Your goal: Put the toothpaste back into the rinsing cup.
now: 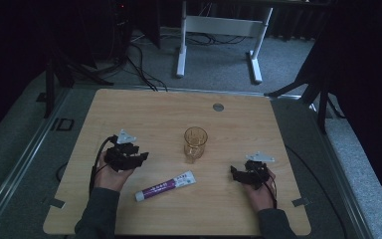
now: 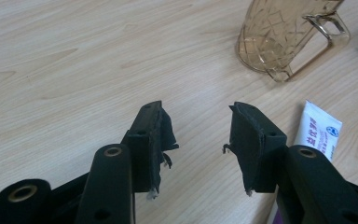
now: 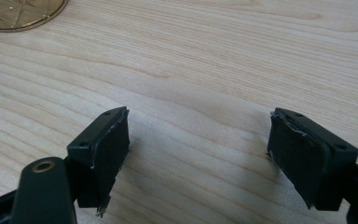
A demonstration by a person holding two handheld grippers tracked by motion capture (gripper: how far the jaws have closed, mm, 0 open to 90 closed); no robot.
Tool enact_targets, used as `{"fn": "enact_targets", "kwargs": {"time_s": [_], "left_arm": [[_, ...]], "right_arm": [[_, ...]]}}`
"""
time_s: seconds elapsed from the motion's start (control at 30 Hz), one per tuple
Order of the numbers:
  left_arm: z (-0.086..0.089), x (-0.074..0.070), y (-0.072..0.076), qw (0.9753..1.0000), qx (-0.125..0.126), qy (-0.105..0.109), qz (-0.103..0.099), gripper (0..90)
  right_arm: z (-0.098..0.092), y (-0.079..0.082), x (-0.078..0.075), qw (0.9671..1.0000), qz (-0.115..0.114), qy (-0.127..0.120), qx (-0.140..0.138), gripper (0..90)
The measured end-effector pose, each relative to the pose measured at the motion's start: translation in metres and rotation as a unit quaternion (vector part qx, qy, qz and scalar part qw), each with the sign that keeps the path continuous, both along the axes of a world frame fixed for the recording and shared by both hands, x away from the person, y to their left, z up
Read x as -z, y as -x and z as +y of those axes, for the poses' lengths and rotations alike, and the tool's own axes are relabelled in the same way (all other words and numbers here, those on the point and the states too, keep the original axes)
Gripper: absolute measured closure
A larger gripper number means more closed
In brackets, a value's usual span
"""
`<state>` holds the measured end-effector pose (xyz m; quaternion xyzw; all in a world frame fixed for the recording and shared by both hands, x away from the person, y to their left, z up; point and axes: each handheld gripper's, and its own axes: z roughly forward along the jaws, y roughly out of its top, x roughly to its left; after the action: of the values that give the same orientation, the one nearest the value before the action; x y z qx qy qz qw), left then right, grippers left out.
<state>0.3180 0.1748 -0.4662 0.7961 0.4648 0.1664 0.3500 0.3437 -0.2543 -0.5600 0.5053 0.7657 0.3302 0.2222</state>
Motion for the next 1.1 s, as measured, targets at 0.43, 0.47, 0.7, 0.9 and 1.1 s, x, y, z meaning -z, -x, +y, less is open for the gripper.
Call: {"fn": "enact_targets", "kwargs": {"time_s": [0.43,0.47,0.7,0.9,1.1], "left_arm": [[-0.011,-0.009,0.000,0.9999,0.013,-0.006,-0.001,53.8],[-0.011,-0.009,0.000,0.9999,0.013,-0.006,-0.001,53.8],[-0.019,-0.012,0.002,0.9994,0.030,-0.017,-0.001,54.5],[-0.022,-0.013,0.005,0.9991,0.039,-0.018,0.001,54.4],[-0.025,-0.015,0.007,0.9985,0.049,-0.025,0.002,54.4]], "right_arm": [[0.000,0.000,0.000,1.0000,0.001,-0.001,0.001,20.5],[0.000,0.000,0.000,1.0000,0.001,-0.001,0.001,20.5],[0.000,0.000,0.000,1.0000,0.000,0.000,0.000,20.5],[0.000,0.000,0.000,1.0000,0.001,-0.001,0.000,20.5],[0.001,0.000,0.000,1.0000,0.001,-0.001,0.001,20.5]]}}
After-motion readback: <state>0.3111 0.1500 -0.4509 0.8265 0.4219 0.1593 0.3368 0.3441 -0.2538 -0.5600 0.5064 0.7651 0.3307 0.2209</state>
